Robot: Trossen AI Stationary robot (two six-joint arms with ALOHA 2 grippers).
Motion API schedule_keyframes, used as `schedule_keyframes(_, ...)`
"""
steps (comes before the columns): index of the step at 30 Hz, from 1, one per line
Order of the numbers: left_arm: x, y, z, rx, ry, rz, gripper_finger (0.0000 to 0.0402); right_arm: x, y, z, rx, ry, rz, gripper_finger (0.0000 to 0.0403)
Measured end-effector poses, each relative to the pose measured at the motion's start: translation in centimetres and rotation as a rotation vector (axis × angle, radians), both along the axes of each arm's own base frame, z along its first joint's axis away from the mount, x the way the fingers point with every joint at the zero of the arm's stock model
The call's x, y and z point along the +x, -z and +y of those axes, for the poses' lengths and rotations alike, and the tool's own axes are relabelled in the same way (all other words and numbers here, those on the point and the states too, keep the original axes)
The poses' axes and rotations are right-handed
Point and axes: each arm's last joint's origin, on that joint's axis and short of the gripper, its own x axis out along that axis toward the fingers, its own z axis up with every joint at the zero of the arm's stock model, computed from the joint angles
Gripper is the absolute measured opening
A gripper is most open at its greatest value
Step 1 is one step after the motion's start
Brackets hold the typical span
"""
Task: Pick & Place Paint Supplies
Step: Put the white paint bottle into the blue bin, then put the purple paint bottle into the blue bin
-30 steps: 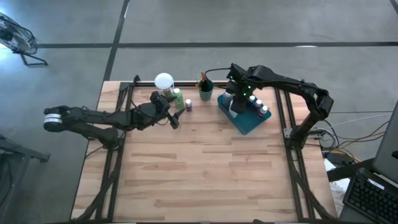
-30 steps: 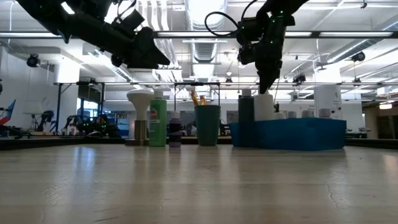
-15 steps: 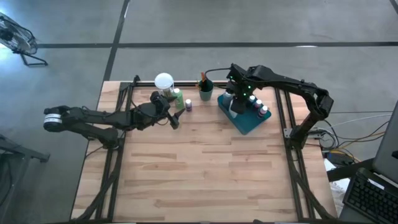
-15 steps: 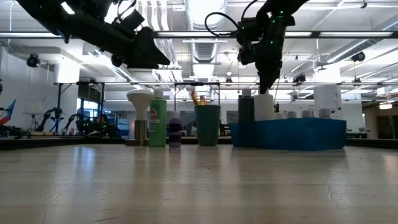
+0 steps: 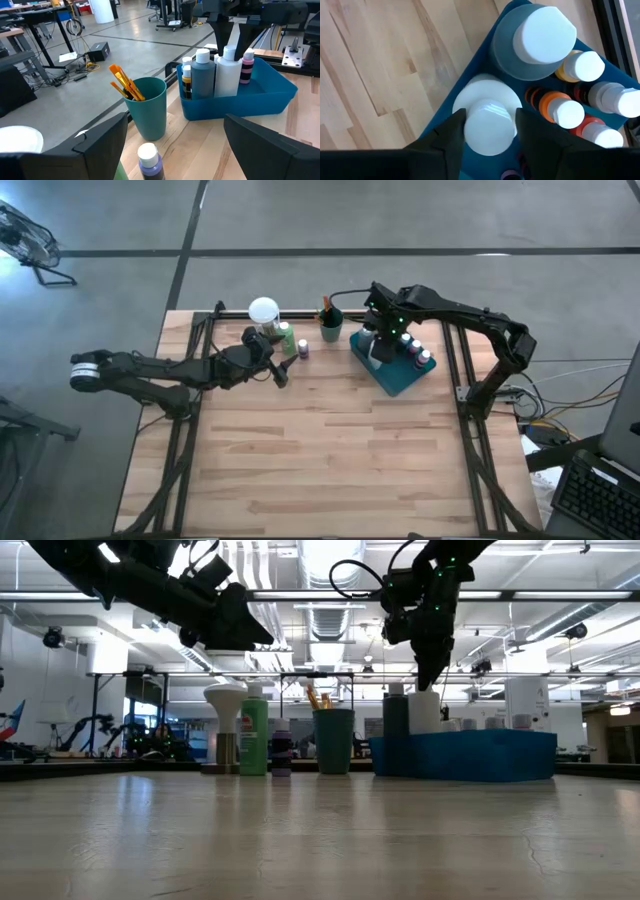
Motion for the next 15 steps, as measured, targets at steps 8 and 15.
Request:
schedule_keyframes(8,0.0,0.0,0.0,0.006,0.001,0.005,0.0335,-0.1,-0.1,0.0,0.000,0.005,0.000,0.0231)
schedule_keyframes(15,0.0,0.0,0.0,0.007,0.001,0.005,0.0335,-0.4,-1.3,0.2,-0.018,0.006,-0.030,0.0246)
